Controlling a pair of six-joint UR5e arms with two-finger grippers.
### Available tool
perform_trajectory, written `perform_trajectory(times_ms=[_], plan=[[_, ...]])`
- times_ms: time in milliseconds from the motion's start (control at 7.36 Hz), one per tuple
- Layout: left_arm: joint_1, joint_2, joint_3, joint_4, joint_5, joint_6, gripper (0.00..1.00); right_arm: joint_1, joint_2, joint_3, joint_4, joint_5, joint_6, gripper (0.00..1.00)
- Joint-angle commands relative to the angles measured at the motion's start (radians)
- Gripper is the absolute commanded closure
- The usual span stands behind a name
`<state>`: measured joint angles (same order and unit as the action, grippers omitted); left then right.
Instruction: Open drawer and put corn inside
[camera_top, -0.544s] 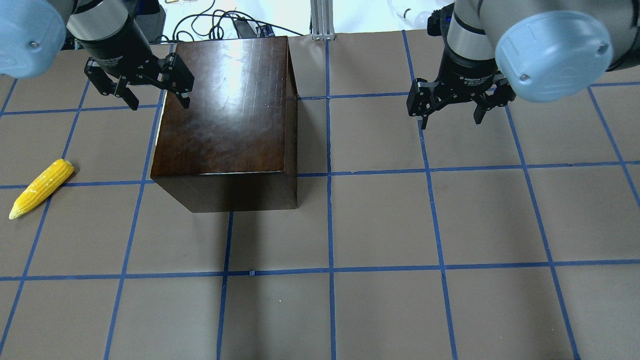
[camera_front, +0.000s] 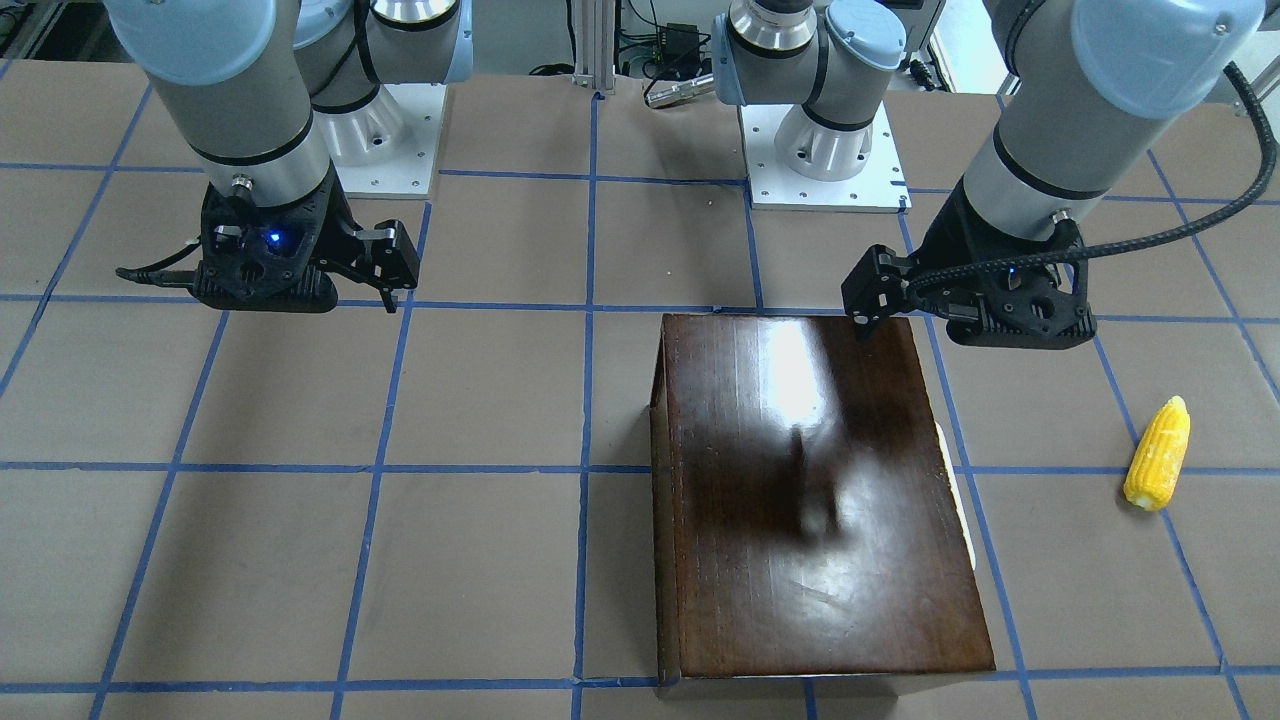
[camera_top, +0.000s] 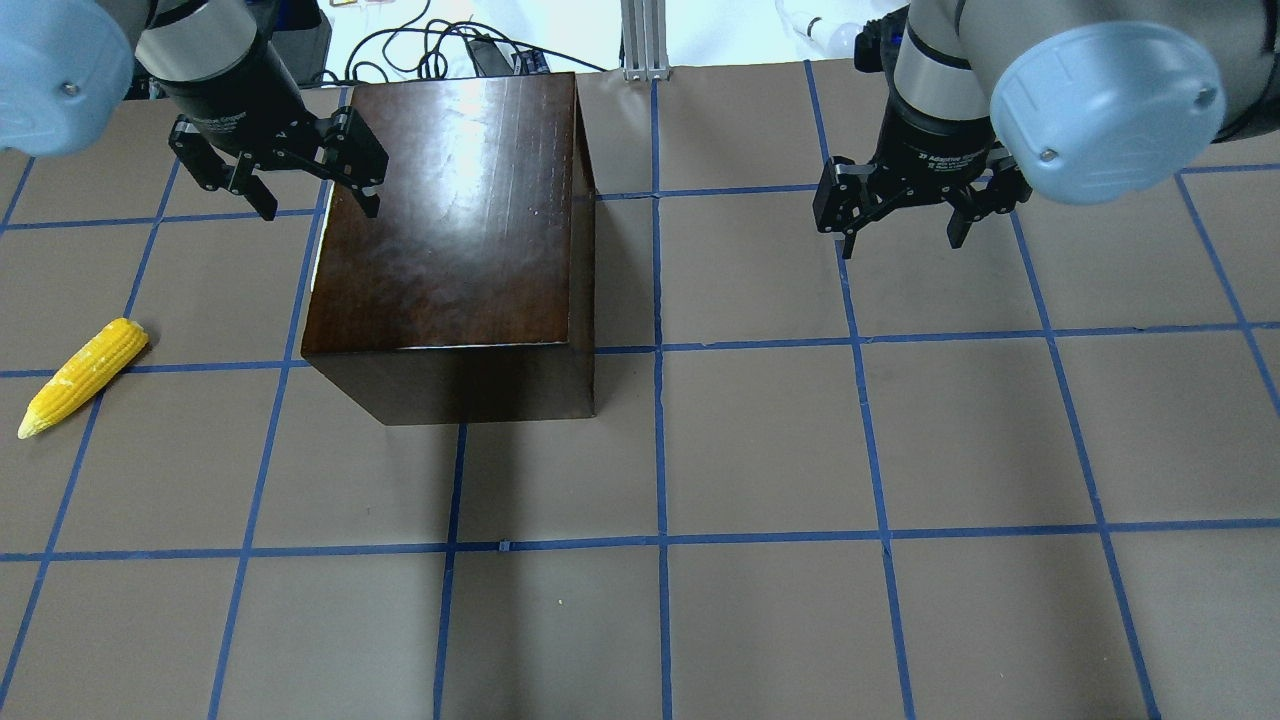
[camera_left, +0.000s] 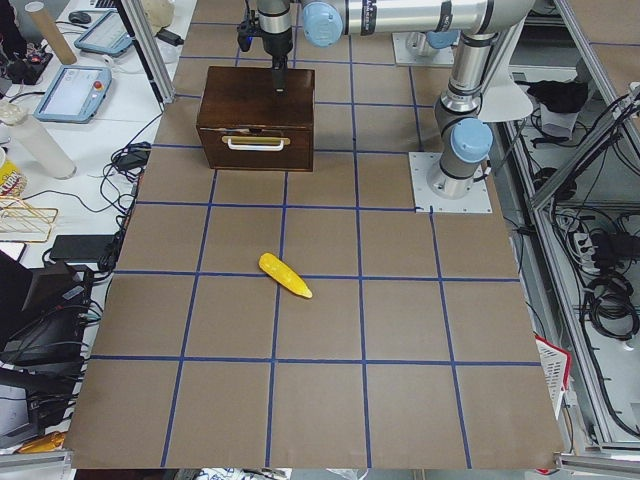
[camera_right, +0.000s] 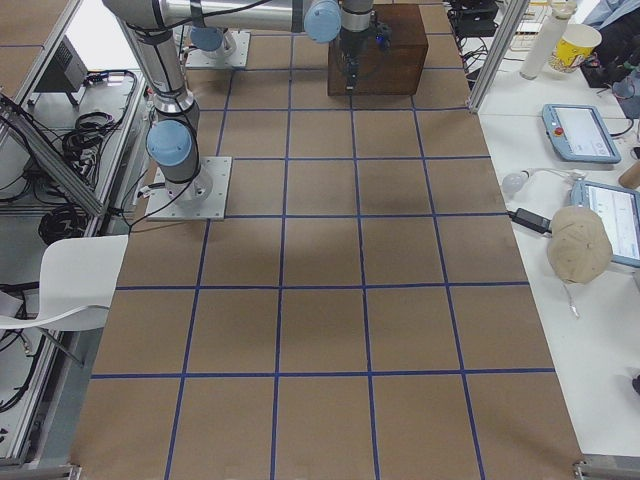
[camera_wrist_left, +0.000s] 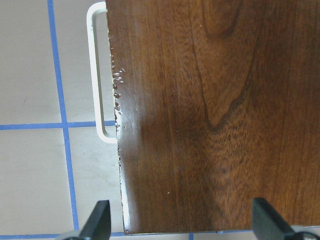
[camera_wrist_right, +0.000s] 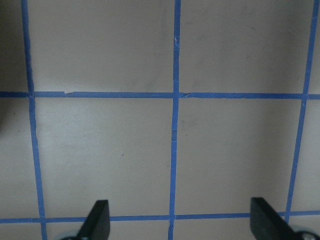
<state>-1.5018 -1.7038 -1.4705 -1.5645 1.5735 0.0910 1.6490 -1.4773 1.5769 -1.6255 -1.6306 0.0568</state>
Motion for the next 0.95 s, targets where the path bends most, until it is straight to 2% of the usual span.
perform_trajectory(times_ms=[0,816], plan=[[0.0,0.003,-0.008,-0.002,-0.003,-0.002,0.0,0.0,-0.001,0.0,0.001,0.0,0.0,0.0],[-0.002,-0.008,-0.011,-0.005,0.0,0.015,0.0,0.0,-0.001,0.0,0.001,0.0,0.0,0.0]])
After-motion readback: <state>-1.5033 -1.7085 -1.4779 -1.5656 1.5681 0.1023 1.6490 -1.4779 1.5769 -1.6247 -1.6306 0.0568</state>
